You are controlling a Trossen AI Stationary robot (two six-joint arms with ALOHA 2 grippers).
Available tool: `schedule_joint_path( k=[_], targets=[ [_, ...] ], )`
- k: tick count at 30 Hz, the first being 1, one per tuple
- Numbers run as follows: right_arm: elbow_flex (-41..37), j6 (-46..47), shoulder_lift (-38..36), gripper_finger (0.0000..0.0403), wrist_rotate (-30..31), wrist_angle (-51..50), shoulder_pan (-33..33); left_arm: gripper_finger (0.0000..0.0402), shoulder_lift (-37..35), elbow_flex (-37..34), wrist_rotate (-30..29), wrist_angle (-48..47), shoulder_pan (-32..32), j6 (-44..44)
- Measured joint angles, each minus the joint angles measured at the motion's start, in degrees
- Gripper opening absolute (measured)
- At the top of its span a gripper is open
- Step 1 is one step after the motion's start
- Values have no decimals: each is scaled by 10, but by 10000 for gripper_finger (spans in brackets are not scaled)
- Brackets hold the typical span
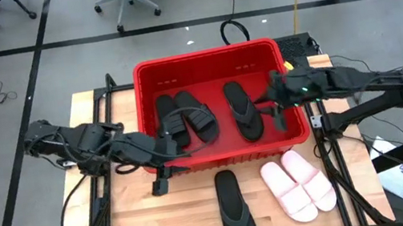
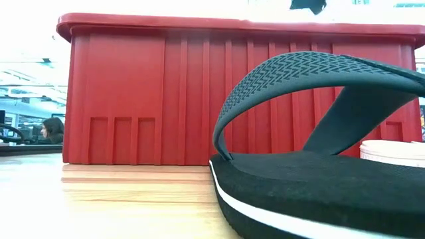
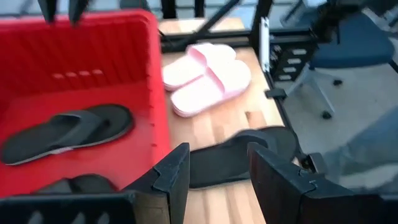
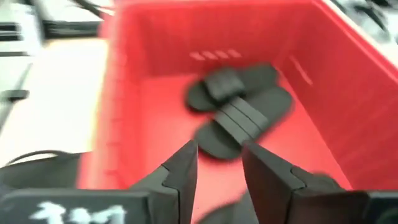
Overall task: Pick and place slides into bin
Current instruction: Put the black slipper into the red red container
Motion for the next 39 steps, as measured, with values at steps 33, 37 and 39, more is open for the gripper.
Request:
schedule_joint_path(
  k=[33,37,39],
  targets=[
    [0,-102,-67,2,-5,1,320,157,297,0,183,189,-44,-150],
    [0,-101,-70,1,-5,-3,338,157,326,-1,192,197,-46,-154],
    [0,-101,-70,1,-5,-5,344,157,338,-1,194,203,-46,-152]
  ],
)
